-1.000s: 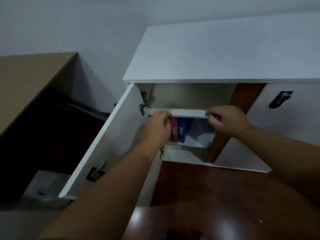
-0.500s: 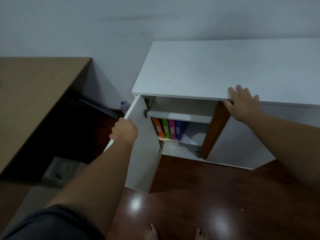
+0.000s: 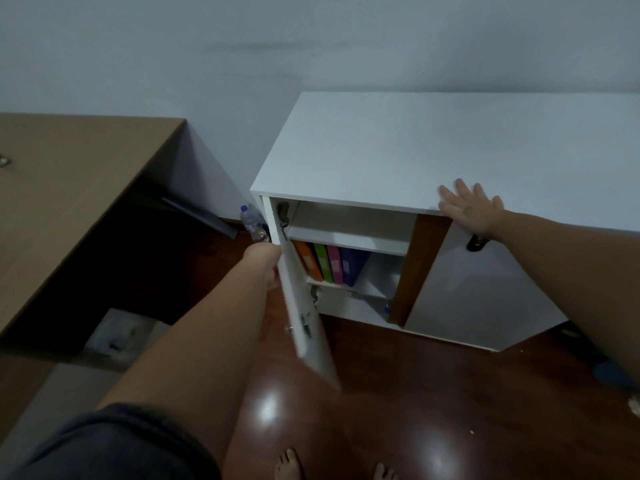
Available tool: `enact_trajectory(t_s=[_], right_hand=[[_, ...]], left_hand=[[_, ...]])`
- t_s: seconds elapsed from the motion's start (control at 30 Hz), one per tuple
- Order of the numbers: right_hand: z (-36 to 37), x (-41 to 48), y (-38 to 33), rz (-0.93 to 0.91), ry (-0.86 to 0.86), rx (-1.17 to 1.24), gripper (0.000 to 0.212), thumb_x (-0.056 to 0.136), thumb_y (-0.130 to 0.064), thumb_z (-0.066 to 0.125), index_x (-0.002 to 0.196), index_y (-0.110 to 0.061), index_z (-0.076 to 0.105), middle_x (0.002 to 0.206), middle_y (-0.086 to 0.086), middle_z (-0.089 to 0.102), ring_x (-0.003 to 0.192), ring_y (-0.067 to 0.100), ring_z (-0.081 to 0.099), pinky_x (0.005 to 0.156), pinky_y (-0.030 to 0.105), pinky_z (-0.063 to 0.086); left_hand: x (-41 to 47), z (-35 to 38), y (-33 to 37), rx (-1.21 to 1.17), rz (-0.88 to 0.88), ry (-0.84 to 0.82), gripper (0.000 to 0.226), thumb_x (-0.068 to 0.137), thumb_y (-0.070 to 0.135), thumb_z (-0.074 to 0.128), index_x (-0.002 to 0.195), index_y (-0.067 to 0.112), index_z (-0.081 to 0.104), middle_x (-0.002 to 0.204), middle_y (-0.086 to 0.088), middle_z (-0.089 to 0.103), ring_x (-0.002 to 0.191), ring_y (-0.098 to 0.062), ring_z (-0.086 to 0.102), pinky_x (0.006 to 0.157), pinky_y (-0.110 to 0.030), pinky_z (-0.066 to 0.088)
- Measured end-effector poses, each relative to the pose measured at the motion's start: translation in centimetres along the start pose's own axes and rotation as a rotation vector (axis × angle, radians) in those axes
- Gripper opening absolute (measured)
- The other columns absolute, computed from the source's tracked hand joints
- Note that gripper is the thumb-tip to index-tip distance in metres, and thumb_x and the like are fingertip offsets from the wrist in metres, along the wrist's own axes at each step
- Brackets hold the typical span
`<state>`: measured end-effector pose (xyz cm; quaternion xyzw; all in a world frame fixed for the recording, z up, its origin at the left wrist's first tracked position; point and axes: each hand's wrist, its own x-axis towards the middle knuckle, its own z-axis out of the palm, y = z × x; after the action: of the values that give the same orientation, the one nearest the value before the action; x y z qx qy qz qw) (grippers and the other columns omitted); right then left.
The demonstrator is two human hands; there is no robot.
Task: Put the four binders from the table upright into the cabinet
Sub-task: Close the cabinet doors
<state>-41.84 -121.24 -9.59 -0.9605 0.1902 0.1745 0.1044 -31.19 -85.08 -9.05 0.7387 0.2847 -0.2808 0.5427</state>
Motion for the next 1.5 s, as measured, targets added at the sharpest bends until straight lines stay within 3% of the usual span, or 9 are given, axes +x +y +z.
enact_trajectory(t_s=[0.07, 0.2, 0.37, 0.53, 0.63, 0.93, 1.33, 1.43, 1.5], right_hand=[[-0.2, -0.1, 0.0, 0.003, -0.026, 0.035, 0.058, 0.098, -0.054, 0.010, 0.151, -0.035, -0.003, 0.161, 0.001, -0.015, 0.146, 0.032, -0.011, 0.114, 0.057, 0.000], [-0.5, -0.3, 0.0, 0.002, -0.026, 0.113, 0.062, 0.095, -0.060, 0.012, 0.151, -0.035, 0.001, 0.161, 0.001, -0.014, 0.147, 0.031, -0.011, 0.114, 0.056, -0.002], [-1.1, -0.9, -1.0, 0.010, -0.020, 0.122, 0.093, 0.076, -0.083, 0.015, 0.152, -0.029, 0.006, 0.162, 0.003, -0.008, 0.146, 0.034, -0.004, 0.112, 0.060, 0.006], [0.1, -1.5, -3.2, 0.041, 0.032, 0.066, 0.130, 0.054, -0.095, 0.037, 0.152, -0.020, -0.002, 0.161, 0.012, -0.011, 0.146, 0.035, -0.007, 0.115, 0.057, 0.007], [0.5, -1.4, -3.6, 0.067, 0.040, -0.011, 0.138, 0.047, -0.095, 0.041, 0.151, -0.017, -0.004, 0.160, 0.013, -0.011, 0.146, 0.036, -0.006, 0.114, 0.055, 0.009], [2.5, -0.2, -5.5, 0.194, 0.460, -0.052, 0.052, 0.088, -0.047, 0.053, 0.127, -0.014, 0.042, 0.141, 0.014, 0.037, 0.120, 0.033, 0.038, 0.098, 0.046, 0.037], [1.8, -0.5, -6.2, 0.256, 0.393, -0.082, 0.052, 0.090, -0.048, 0.051, 0.125, -0.012, 0.042, 0.136, 0.013, 0.038, 0.114, 0.031, 0.041, 0.091, 0.043, 0.040], [1.5, -0.6, -6.7, 0.274, 0.381, -0.054, 0.049, 0.091, -0.046, 0.051, 0.125, -0.012, 0.041, 0.135, 0.012, 0.038, 0.112, 0.030, 0.042, 0.090, 0.041, 0.041], [1.3, -0.6, -6.8, 0.284, 0.369, -0.050, 0.048, 0.092, -0.045, 0.050, 0.126, -0.012, 0.040, 0.136, 0.012, 0.037, 0.113, 0.030, 0.041, 0.090, 0.041, 0.040]], left_hand=[[-0.8, 2.2, -0.3, -0.104, -0.007, -0.101, 0.015, 0.101, 0.016, 0.051, 0.112, 0.008, 0.057, 0.093, -0.012, 0.063, 0.077, -0.028, 0.064, 0.048, -0.040, 0.054], [-1.2, 6.9, -0.1, -0.322, -0.007, -0.224, 0.037, 0.101, 0.021, 0.052, 0.133, 0.003, 0.047, 0.118, -0.019, 0.059, 0.092, -0.035, 0.065, 0.050, -0.043, 0.060], [-2.4, 11.2, 2.5, -0.450, -0.045, -0.345, 0.081, 0.087, 0.051, 0.065, 0.153, 0.023, 0.026, 0.160, -0.016, 0.025, 0.141, -0.043, 0.036, 0.101, -0.058, 0.048], [-1.8, 13.0, 5.5, -0.466, -0.099, -0.363, 0.061, 0.082, 0.054, 0.070, 0.124, 0.019, 0.044, 0.126, -0.012, 0.049, 0.102, -0.040, 0.057, 0.082, -0.054, 0.057], [-0.7, 13.7, 6.2, -0.458, -0.071, -0.368, 0.065, 0.091, 0.048, 0.062, 0.144, 0.019, 0.039, 0.151, -0.013, 0.036, 0.131, -0.042, 0.045, 0.101, -0.057, 0.048], [1.7, 15.0, 7.2, -0.533, -0.109, -0.368, 0.042, 0.106, 0.025, 0.038, 0.144, 0.008, 0.039, 0.153, -0.013, 0.039, 0.137, -0.035, 0.041, 0.111, -0.052, 0.038], [2.4, 13.1, 7.6, -0.141, -0.182, -0.550, 0.061, 0.105, 0.042, 0.032, 0.155, 0.011, 0.015, 0.163, -0.017, 0.018, 0.148, -0.030, 0.027, 0.116, -0.051, 0.028], [2.3, 12.4, 7.5, 0.007, -0.131, -0.540, 0.059, 0.104, 0.045, 0.033, 0.154, 0.017, 0.020, 0.162, -0.015, 0.025, 0.144, -0.031, 0.037, 0.109, -0.052, 0.038], [1.9, 11.5, 7.8, 0.296, -0.039, -0.524, 0.053, 0.102, 0.048, 0.034, 0.144, 0.014, 0.037, 0.145, -0.015, 0.049, 0.123, -0.030, 0.058, 0.089, -0.044, 0.051]])
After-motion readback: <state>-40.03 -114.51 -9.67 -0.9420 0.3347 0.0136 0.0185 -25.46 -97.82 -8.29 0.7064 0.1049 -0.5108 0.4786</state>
